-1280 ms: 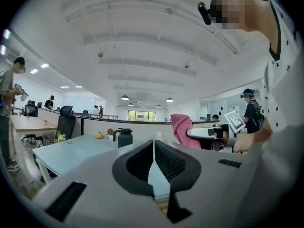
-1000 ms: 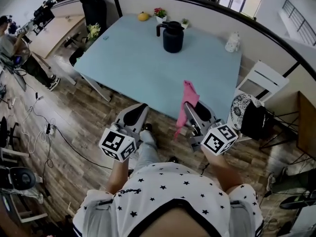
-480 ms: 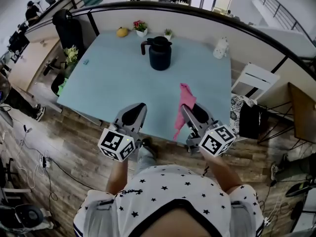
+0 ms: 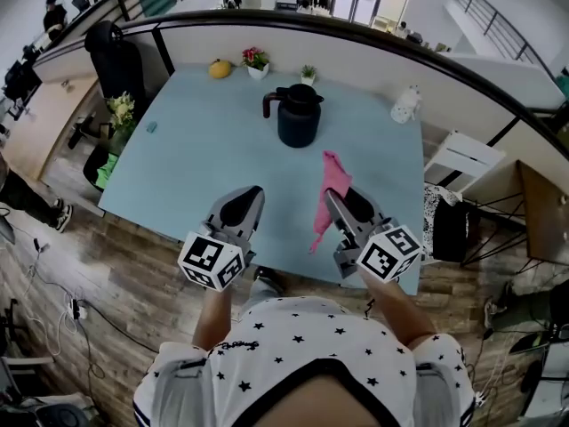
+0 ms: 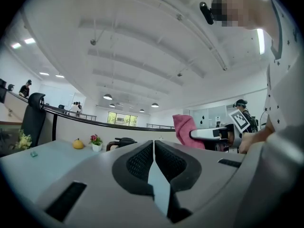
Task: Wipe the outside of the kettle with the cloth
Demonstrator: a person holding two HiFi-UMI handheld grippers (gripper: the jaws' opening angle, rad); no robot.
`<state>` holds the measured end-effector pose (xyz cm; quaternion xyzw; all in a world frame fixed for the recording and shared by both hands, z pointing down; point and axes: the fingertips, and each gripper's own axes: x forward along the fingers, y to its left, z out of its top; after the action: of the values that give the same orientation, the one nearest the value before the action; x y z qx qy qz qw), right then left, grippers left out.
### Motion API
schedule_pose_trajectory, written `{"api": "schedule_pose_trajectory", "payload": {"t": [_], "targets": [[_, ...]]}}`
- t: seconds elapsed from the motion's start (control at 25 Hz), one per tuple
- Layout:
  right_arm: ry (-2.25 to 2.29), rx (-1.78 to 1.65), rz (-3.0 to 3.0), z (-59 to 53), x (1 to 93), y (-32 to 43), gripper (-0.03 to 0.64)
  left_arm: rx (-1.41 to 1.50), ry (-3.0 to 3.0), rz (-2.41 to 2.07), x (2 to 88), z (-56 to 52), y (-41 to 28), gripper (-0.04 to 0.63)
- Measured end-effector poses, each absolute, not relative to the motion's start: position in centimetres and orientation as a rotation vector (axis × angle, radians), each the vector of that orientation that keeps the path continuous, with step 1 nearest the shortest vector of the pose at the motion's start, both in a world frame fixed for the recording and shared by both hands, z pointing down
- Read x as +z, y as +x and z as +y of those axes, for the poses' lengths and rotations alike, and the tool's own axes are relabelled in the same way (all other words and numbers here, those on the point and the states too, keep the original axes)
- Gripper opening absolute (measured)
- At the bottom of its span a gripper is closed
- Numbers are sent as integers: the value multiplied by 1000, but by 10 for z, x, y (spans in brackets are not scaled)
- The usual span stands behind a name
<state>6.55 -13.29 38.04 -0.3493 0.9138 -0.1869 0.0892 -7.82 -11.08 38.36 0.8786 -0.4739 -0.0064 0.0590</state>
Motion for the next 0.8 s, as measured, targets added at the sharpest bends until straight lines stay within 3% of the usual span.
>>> {"api": "schedule_pose_trajectory", "payload": {"t": [0.8], "targets": [[-1262,-576,2620,-219,410,14,126,69,2726,-1301,394,-206,-139,35]]}}
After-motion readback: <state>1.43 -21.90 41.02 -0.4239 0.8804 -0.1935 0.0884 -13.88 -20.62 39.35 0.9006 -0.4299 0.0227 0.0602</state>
